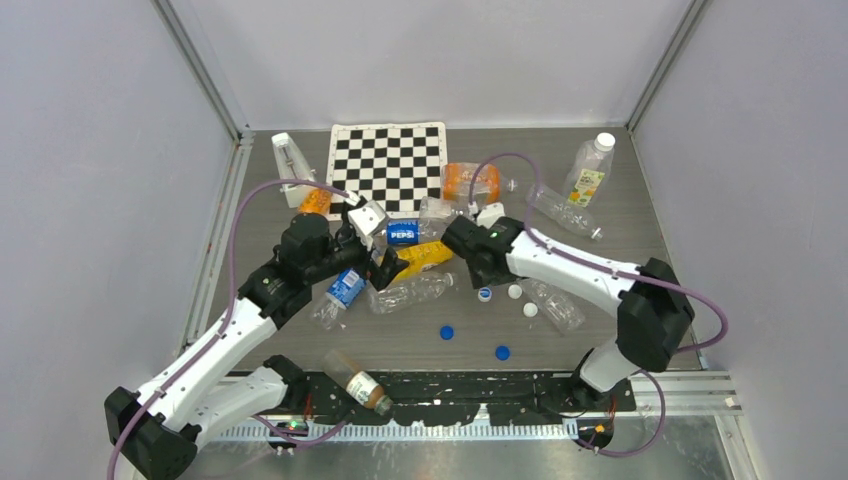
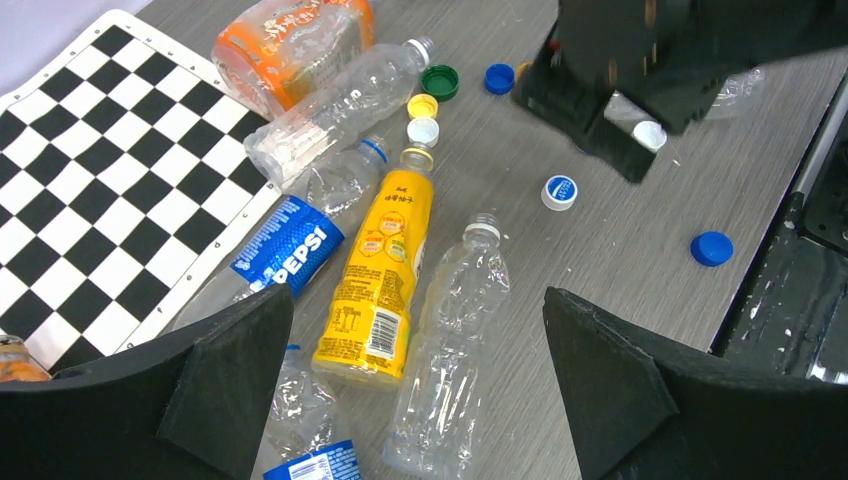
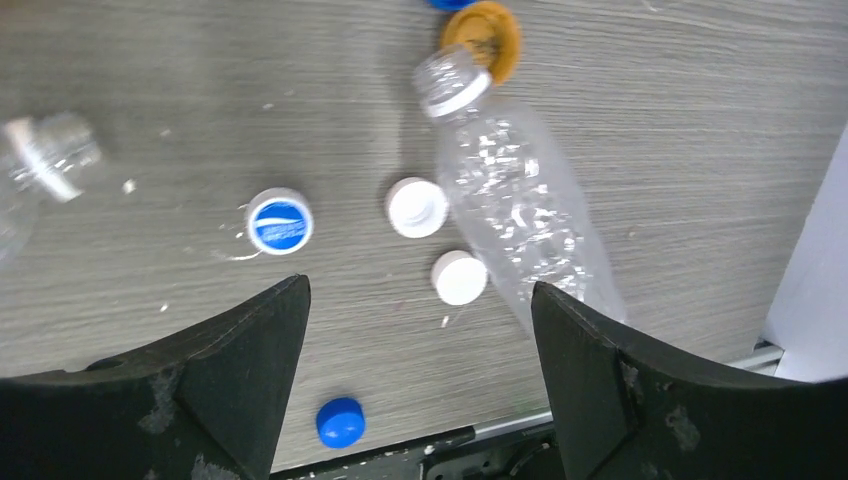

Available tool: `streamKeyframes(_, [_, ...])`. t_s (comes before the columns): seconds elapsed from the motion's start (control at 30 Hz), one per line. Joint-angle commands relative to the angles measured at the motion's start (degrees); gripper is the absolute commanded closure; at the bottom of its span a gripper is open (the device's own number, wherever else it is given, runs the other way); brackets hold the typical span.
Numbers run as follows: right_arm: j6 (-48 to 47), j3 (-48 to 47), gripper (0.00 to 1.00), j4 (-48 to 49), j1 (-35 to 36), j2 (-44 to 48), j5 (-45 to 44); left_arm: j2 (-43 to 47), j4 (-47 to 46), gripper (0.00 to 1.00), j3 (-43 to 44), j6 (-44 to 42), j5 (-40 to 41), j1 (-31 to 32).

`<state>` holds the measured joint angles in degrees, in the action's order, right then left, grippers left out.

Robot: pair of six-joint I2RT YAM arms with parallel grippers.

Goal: Screw on the bottle caps

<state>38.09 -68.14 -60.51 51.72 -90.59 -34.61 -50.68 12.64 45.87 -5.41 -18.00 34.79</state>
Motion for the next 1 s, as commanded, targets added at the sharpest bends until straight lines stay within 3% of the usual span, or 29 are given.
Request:
streamKeyframes(0.0, [-3.69,1.52,0.12,-1.88,-4.62,3.87,1.64,0.48,-0.13,0.00,0.10,-0.46,-0.11,-0.16])
streamKeyframes(0.23, [-7.44,2.99,0.09,0.90,-14.18,2.29,7.43,0.40,-0.09,0.01,-0.01,-0.28,-0.28,-0.16])
streamKeyframes(0.7, [-10.75,5.57,0.07,9.09,-22.82,-5.03,13.18,0.22,-0.17,0.00,-0.16,-0.24,-0.37,-0.16])
streamKeyframes(0.97, [-10.49,7.34,0.23,10.54,-25.16,-3.80,13.20,-0.13,-0.25,0.00,-0.08,-0.37,-0.87,-0.16])
